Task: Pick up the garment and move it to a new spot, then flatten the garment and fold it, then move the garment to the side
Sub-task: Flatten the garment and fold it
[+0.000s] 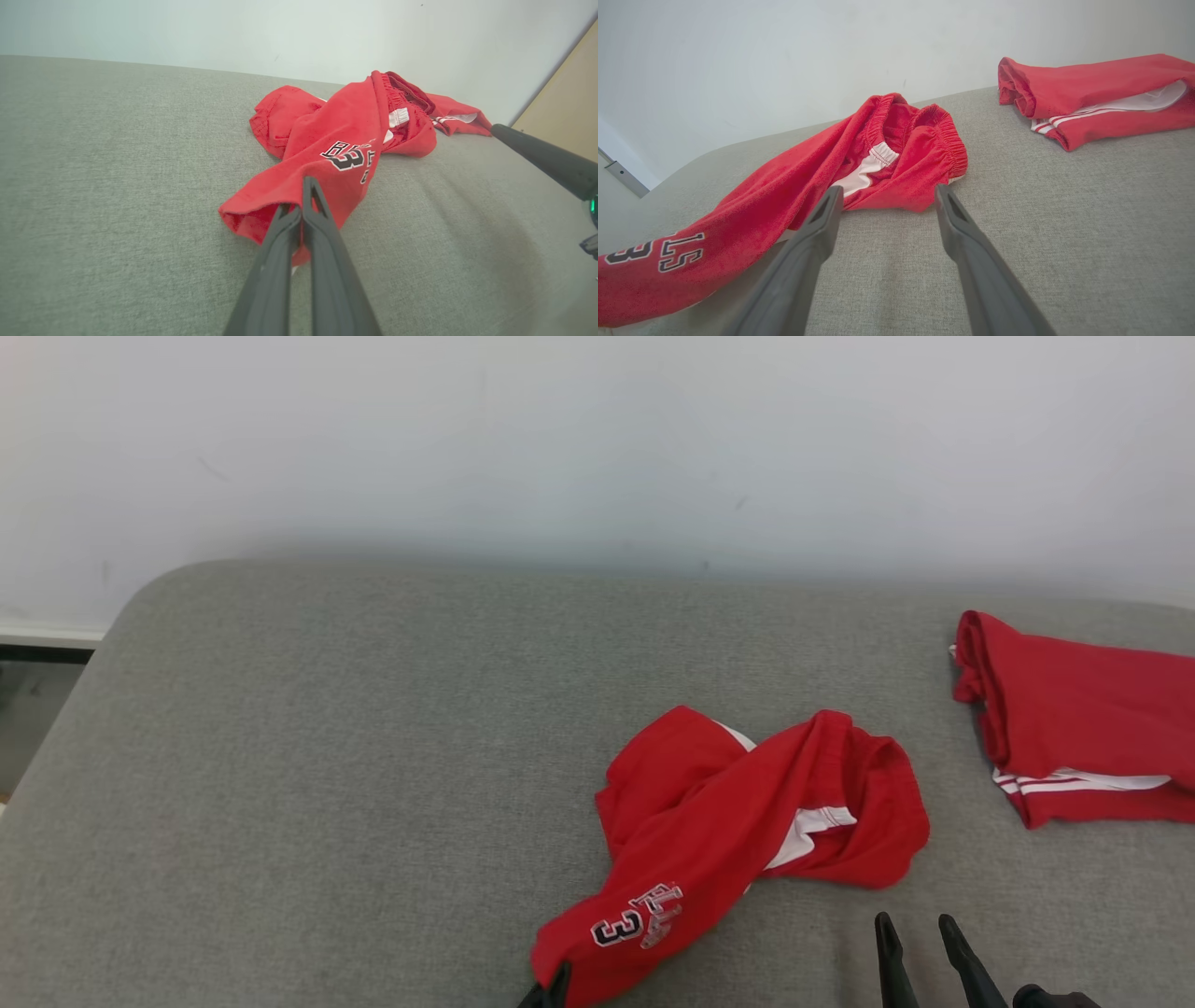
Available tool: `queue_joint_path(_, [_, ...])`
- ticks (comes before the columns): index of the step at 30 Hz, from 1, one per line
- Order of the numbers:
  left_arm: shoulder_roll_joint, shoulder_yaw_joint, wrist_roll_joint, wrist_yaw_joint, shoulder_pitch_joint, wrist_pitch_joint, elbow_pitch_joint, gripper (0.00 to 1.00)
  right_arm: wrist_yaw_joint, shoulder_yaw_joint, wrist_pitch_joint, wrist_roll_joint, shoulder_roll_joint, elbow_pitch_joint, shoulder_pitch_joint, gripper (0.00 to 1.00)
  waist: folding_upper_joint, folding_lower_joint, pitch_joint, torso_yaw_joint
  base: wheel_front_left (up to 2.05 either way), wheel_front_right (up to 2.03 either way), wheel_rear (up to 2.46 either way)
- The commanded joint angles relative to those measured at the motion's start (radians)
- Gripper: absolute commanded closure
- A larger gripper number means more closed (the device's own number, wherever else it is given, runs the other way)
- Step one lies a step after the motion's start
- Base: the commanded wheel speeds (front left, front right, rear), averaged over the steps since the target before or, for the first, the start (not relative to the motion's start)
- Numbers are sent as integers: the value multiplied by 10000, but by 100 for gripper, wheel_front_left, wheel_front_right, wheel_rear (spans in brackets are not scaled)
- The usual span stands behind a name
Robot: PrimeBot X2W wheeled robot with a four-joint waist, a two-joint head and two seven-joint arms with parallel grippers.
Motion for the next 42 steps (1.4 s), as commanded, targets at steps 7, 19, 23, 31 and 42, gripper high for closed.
queue_joint_path(7, [591,200,343,23,1170,-25,-1402,100,-19,-68,-15,117,105,19,74,0,0,0,169,505,0,0,0])
queue_joint_path(19, [1034,725,392,23,592,-25,-1717,100,-19,7,-15,88,-36,164,-325,0,0,0,505,297,0,0,0])
queue_joint_path(23, [1071,1080,174,23,-599,-25,-832,100,-19,31,-15,-1,-166,298,-527,0,0,0,573,-138,0,0,0])
queue_joint_path(31, [1150,1649,-466,23,-2094,-25,1351,100,-19,108,-17,-99,-250,617,-823,0,0,0,711,-841,0,0,0])
queue_joint_path(42, [1078,2145,-486,23,-2531,-25,2553,0,-20,59,-15,-119,-197,721,-588,0,0,0,353,-665,0,0,0])
